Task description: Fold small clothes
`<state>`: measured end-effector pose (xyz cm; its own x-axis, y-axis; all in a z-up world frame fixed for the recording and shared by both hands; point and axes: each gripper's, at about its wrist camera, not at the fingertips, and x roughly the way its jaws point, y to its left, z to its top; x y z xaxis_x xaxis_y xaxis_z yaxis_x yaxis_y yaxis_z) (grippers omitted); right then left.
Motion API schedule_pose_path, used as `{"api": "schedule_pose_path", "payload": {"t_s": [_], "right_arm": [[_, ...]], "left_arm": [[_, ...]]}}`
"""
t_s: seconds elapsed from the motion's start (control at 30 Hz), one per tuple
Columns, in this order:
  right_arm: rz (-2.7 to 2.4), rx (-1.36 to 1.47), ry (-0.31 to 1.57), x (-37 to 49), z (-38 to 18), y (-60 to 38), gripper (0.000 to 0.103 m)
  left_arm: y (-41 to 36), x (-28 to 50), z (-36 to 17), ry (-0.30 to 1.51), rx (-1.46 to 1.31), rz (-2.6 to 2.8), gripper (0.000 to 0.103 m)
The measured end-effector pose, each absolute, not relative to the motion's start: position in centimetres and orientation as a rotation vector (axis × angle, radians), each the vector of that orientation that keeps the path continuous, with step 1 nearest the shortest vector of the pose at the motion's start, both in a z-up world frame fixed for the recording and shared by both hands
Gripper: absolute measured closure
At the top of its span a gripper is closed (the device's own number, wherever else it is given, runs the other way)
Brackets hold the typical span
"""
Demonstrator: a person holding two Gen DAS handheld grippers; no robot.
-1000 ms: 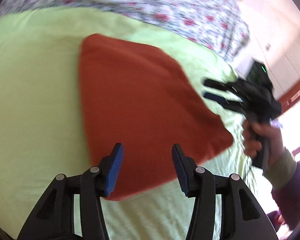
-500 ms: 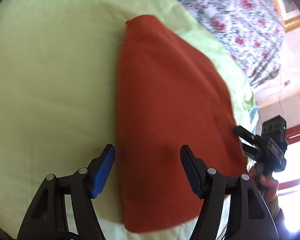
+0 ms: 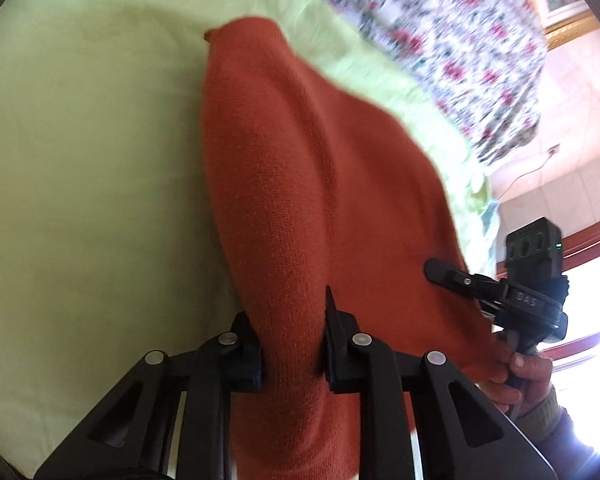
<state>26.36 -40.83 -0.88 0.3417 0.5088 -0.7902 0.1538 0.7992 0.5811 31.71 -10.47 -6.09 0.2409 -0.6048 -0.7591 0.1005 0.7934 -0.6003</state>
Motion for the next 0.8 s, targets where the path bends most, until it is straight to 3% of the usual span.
{"api": "schedule_pose_path", "payload": {"t_s": [0.33,0.6,0.8], "right_arm": [[0.556,0.658,1.171,24.9,1.6,-29.5,0.082],[0.644,0.533,1.332,24.6,-4.0,-18.8,0.082],[0.597,0.455,1.372,25.0,-5.1,-18.4,0.081]], "left_arm": [[1.0,23.1,1.1,1.134,-0.449,-0.386,0.084],[8.7,17.7,-3.5,1.197,-0.514,-0.234,0.084],[9.8,17.2,-5.3,1.200,-0.546,-0.257,0.078]]}}
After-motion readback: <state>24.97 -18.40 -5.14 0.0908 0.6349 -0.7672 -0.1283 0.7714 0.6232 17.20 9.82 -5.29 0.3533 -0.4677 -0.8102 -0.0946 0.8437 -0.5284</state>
